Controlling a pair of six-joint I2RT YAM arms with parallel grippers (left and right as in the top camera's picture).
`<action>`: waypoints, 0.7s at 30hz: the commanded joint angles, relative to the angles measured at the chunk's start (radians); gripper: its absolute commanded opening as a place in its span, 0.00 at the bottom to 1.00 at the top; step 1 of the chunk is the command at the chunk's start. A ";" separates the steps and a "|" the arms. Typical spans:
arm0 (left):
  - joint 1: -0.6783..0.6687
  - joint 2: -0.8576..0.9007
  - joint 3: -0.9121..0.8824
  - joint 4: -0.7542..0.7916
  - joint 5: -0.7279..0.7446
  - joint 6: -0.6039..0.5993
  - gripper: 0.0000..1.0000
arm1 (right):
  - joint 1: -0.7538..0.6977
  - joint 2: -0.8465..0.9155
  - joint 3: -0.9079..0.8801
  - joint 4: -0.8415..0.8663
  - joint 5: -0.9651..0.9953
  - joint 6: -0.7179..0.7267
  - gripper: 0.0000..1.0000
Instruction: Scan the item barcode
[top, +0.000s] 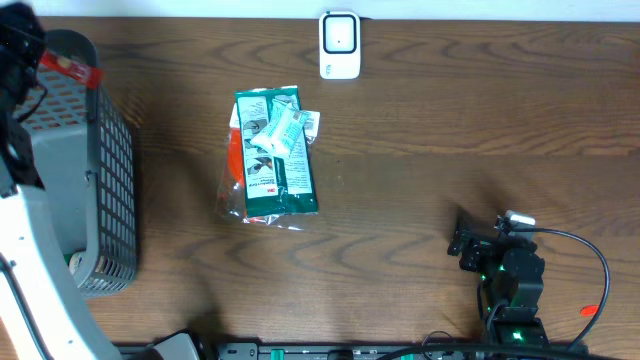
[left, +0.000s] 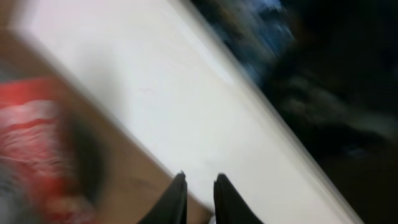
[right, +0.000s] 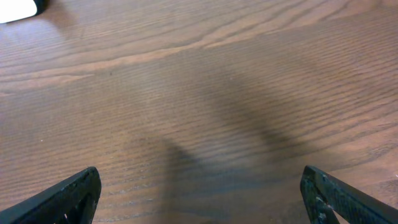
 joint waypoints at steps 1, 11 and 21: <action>-0.035 -0.011 0.000 0.037 0.266 0.012 0.12 | 0.003 0.000 -0.002 0.005 0.010 0.011 0.99; -0.208 0.047 -0.001 0.029 0.289 0.061 0.08 | 0.003 0.000 -0.002 0.018 0.010 0.011 0.99; -0.151 0.060 0.000 -0.107 -0.066 0.185 0.46 | 0.003 0.000 -0.002 0.014 0.010 0.011 0.99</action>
